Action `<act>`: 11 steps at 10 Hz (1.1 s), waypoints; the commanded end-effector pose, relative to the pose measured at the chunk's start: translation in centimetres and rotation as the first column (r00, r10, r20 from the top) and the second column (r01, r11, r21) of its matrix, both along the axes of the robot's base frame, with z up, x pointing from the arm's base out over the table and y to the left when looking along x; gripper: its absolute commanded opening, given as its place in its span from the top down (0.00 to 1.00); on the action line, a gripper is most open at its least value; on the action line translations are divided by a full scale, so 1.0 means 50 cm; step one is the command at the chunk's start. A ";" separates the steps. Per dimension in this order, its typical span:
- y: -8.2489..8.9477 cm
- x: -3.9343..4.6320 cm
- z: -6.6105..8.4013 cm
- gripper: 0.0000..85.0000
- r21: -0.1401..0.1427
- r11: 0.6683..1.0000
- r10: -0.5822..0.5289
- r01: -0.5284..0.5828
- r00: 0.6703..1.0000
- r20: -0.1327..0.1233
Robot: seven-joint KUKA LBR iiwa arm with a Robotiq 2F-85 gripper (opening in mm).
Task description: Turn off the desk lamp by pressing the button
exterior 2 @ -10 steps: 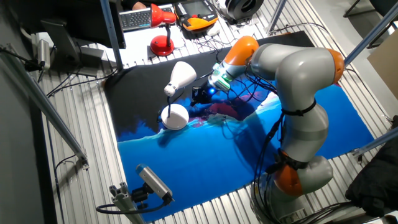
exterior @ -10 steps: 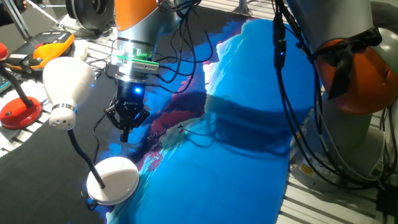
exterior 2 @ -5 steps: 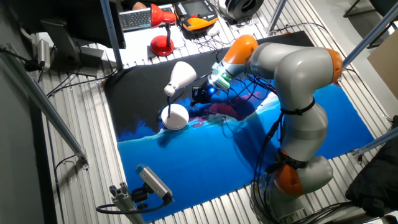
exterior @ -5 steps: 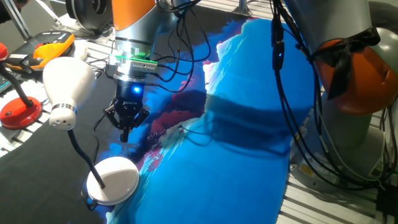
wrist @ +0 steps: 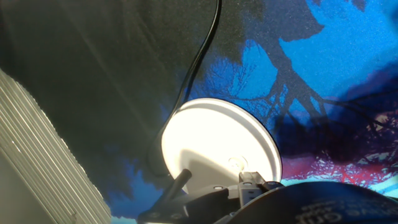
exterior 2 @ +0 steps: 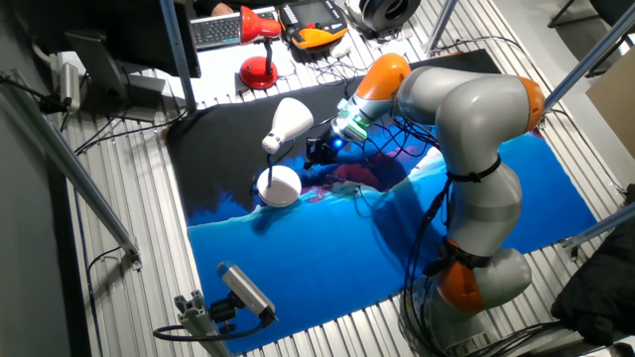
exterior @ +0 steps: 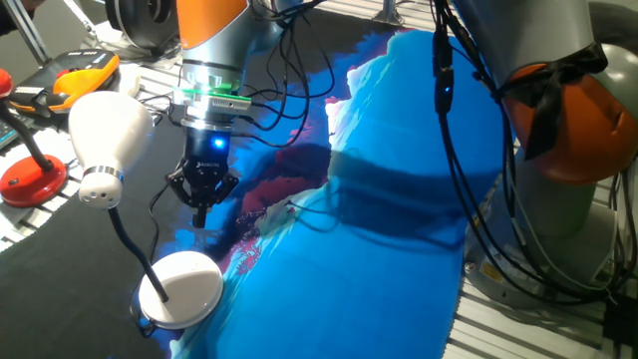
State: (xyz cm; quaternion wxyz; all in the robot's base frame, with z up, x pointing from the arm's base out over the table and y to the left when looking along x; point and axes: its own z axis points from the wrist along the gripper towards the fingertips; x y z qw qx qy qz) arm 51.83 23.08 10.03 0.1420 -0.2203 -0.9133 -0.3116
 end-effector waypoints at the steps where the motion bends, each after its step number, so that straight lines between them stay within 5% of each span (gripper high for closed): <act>1: 0.000 0.000 0.000 1.00 0.000 1.000 0.000 0.000 1.000 -0.001; 5: 0.063 -0.008 -0.009 1.00 0.002 0.999 -0.042 0.042 0.999 0.003; 11: 0.095 -0.007 -0.053 1.00 -0.022 0.999 -0.032 0.032 0.999 0.027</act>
